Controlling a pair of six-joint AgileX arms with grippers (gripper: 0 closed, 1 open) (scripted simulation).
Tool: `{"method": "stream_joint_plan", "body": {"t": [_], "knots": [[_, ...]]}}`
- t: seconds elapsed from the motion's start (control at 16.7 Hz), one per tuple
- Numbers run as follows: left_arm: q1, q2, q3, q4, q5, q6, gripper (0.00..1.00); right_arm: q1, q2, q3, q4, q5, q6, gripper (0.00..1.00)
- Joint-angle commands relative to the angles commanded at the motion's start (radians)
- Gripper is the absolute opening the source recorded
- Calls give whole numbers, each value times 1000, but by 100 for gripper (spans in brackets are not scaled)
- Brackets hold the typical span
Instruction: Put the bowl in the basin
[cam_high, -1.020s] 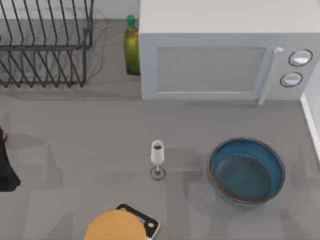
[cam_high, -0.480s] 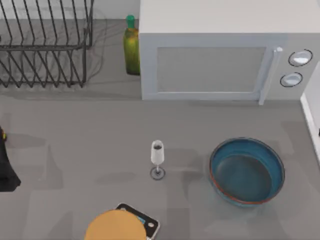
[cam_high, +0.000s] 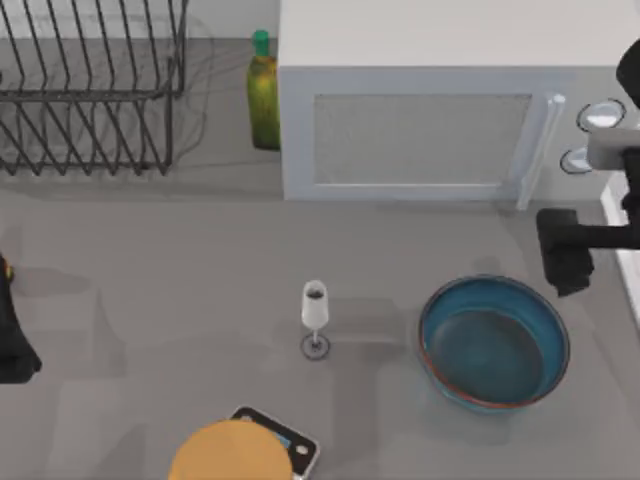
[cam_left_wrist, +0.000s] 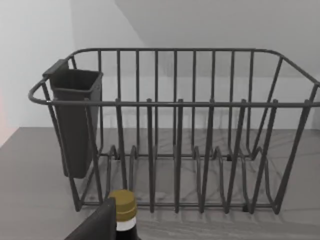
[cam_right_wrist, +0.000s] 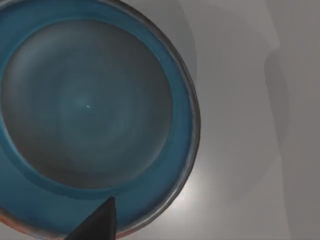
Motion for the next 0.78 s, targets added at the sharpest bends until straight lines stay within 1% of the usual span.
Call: {"method": "stream_joint_plan", "body": {"t": [0.18,0.3,0.66,0.78], "knots": [[0,0,0,0,0,0,100,30,125,105,-87,-1,30,100],[0,0,0,0,0,0,100,38,157,136,-111,-2,38,100],[0,0,0,0,0,0,100,34,157,132,-107,-2,37,100],[0,0,0,0,0,0,100,36,169,103,-71,-2,37,100]]}}
